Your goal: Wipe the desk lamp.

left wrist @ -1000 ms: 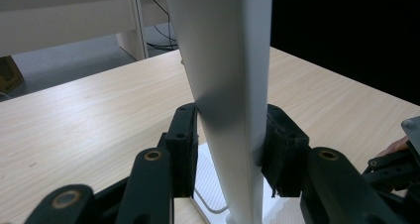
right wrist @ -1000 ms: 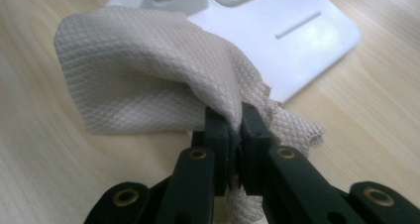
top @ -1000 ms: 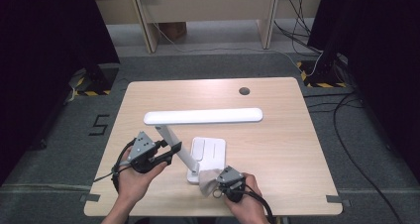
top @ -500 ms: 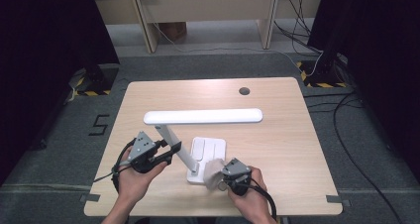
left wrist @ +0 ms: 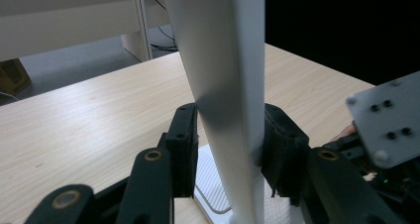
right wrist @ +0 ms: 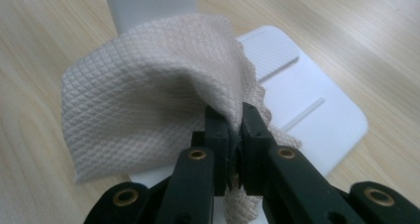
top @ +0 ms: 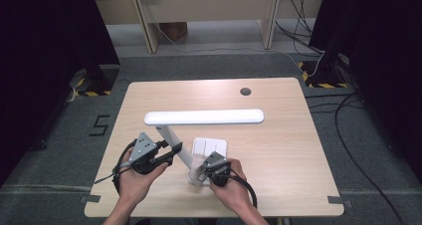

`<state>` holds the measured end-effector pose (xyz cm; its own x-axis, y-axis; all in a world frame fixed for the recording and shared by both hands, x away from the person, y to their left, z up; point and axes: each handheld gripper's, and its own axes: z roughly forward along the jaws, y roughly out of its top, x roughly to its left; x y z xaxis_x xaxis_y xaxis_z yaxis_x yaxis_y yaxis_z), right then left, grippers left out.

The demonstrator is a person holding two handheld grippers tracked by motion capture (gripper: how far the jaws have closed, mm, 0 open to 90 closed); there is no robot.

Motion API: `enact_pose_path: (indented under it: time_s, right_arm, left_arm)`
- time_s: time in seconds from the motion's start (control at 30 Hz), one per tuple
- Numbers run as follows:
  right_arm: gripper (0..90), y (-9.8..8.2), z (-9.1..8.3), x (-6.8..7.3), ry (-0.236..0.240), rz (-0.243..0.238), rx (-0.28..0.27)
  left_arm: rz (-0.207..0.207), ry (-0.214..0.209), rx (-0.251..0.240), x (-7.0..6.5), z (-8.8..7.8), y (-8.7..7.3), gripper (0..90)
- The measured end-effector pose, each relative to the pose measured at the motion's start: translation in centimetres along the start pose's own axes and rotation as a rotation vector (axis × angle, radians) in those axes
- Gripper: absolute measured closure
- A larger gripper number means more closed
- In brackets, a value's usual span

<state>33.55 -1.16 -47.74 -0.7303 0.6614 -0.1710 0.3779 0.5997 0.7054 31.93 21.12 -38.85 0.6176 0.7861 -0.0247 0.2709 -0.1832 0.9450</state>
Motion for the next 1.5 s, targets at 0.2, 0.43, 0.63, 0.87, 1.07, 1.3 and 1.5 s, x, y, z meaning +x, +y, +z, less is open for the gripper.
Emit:
enact_pose_path:
  time_s: [0.2,0.43,0.63,0.87,1.07,1.3,1.5]
  right_arm:
    - [85.7,0.0,1.5,0.6,0.006,-0.036,0.019]
    - [85.8,-0.5,1.4,0.4,-0.005,-0.060,0.024]
    - [85.8,-1.6,0.7,-0.5,-0.026,-0.050,0.040]
    - [85.8,-3.1,-0.4,-2.1,-0.066,-0.017,0.055]
    - [85.8,-4.5,-1.1,-3.8,-0.117,0.010,0.085]
    - [85.8,-5.6,-3.0,-7.3,-0.223,0.077,0.103]
    - [85.8,-3.8,-3.7,-8.1,-0.226,0.105,0.028]
  left_arm:
    - [0.000,0.001,-0.002,0.0,0.0,0.0,60.9]
    - [0.003,-0.001,-0.001,0.0,0.0,0.0,60.8]
    - [0.004,0.000,0.000,0.0,0.0,0.0,60.8]
    - [0.001,0.000,-0.003,0.0,0.0,0.0,60.9]
    - [0.001,0.001,-0.004,0.0,0.0,0.0,60.9]
    - [0.000,0.001,-0.005,0.0,0.0,-0.1,60.8]
    - [-0.001,0.005,-0.007,0.0,0.0,-0.1,60.9]
